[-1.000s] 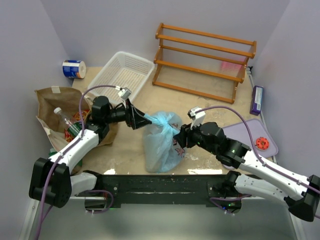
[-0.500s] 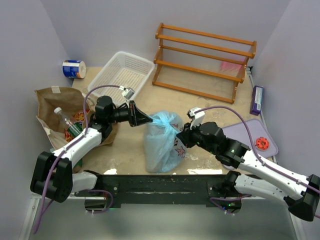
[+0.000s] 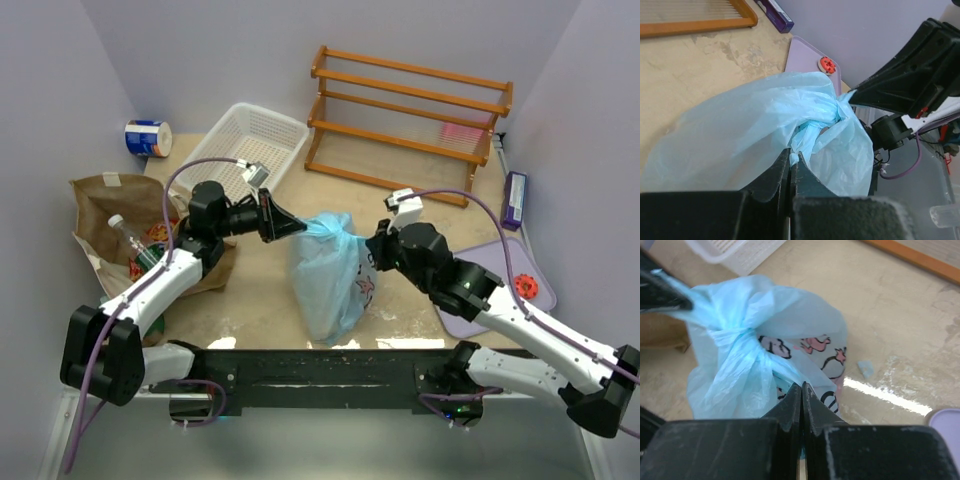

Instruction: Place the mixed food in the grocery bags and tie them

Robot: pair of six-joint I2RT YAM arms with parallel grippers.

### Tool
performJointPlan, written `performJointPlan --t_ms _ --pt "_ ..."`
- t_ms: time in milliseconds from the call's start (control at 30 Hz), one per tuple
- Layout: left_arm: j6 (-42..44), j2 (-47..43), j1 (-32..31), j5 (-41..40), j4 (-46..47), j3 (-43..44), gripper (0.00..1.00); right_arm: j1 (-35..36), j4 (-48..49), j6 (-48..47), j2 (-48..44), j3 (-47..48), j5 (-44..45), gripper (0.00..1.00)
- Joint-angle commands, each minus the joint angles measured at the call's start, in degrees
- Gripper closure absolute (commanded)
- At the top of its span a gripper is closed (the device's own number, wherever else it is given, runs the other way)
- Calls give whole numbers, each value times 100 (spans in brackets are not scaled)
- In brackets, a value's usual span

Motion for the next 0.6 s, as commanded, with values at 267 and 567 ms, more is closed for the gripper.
performJointPlan --t_ms 267,567 --pt "887 -530 506 -433 -1014 57 100 -1655 -160 689 -17 -556 -133 100" --pt "1415 -732 602 -775 -1620 -13 100 -1883 -353 751 -122 -732 -63 100"
